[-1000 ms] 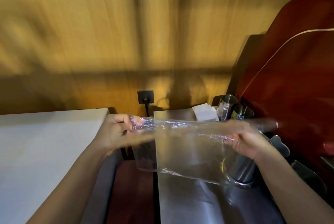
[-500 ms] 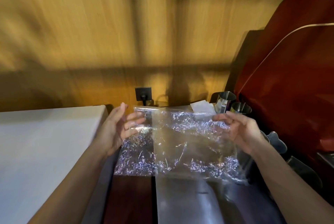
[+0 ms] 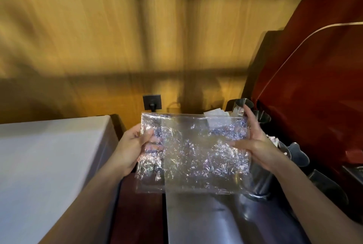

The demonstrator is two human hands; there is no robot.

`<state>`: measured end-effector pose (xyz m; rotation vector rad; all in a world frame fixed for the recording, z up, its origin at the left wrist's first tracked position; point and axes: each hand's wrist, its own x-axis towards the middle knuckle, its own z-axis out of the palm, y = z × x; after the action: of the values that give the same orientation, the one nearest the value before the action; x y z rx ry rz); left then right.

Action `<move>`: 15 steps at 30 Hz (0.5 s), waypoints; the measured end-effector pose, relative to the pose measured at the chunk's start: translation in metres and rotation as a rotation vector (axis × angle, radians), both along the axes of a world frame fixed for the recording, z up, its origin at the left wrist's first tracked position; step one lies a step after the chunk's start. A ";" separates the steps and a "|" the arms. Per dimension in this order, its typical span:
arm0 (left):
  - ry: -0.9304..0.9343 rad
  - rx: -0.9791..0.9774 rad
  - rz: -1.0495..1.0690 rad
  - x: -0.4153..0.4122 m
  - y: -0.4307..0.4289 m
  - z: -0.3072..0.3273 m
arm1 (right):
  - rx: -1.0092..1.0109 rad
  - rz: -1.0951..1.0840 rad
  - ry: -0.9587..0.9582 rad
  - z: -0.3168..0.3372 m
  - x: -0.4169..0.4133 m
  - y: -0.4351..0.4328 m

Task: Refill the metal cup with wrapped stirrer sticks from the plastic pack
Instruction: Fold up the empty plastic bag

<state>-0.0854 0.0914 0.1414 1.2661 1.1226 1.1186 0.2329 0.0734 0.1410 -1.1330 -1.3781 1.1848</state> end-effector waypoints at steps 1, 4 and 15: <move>0.024 0.028 0.016 0.000 0.000 0.000 | -0.004 -0.016 -0.033 -0.002 0.000 0.001; 0.050 0.060 0.035 -0.002 0.004 0.000 | 0.020 -0.037 0.030 -0.007 0.002 0.004; -0.126 0.057 0.035 -0.008 0.016 -0.008 | 0.010 -0.011 0.133 -0.019 0.008 0.009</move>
<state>-0.0930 0.1077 0.1334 1.2067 1.0286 1.2466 0.2405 0.0825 0.1215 -1.0346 -1.2734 1.2221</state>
